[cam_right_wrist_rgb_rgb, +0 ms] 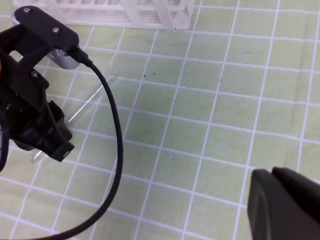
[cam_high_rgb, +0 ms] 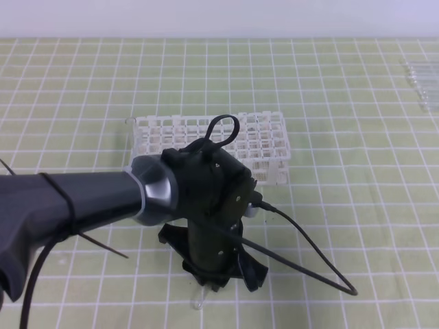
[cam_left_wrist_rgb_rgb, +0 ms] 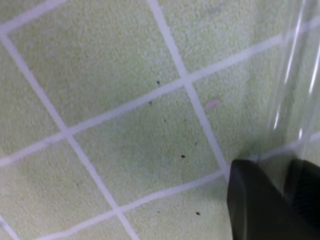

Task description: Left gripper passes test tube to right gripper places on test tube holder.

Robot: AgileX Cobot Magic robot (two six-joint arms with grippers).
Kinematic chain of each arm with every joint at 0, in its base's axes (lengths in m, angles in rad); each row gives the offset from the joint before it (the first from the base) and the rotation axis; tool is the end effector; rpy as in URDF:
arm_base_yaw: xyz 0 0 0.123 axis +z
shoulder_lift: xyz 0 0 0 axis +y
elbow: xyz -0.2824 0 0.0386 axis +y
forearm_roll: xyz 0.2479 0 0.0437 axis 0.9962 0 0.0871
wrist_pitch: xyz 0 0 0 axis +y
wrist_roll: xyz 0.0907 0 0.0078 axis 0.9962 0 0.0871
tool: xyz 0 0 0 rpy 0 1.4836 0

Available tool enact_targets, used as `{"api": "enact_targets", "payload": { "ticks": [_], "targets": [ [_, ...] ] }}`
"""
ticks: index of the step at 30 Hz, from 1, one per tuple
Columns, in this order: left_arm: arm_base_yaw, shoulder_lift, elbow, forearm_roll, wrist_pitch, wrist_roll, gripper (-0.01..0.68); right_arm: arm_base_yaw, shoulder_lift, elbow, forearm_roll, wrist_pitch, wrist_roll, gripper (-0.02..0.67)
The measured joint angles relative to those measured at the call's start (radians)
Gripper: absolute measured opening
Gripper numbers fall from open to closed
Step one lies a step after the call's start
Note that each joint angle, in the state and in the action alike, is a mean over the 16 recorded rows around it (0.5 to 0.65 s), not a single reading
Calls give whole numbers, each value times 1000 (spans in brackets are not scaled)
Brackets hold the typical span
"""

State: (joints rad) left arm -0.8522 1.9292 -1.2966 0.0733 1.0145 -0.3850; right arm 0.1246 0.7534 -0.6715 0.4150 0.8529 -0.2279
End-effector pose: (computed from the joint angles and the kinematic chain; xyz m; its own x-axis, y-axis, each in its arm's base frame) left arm 0.2425 -0.2687 0.1717 -0.8740 0.4848 -0.0325 0.4828 0.8740 0.0544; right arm 0.1267 0.0438 0.3051 -0.7309 -0.0395 -0.6814 -0.2884 0.9227 0.2559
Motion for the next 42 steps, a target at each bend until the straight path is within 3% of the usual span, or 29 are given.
{"api": "enact_targets", "payload": {
  "ticks": [14, 20, 28, 33, 42],
  "targets": [
    [0, -221, 18, 20, 4, 75, 23, 0, 0, 0, 3, 8, 2, -16],
    [-1, -410, 104, 68, -112, 86, 29, 0, 0, 0, 29, 10, 1, -16],
    [0, -712, 335, 147, -333, 48, 10, 0, 1, -6, 111, 3, -24, -16],
    [0, -886, 517, 228, -468, -49, 29, 0, 12, -32, 182, -11, -66, -16],
    [0, -1100, 818, 679, -741, -530, 22, 2, 81, -111, 387, -57, -233, -16]
  ]
}}
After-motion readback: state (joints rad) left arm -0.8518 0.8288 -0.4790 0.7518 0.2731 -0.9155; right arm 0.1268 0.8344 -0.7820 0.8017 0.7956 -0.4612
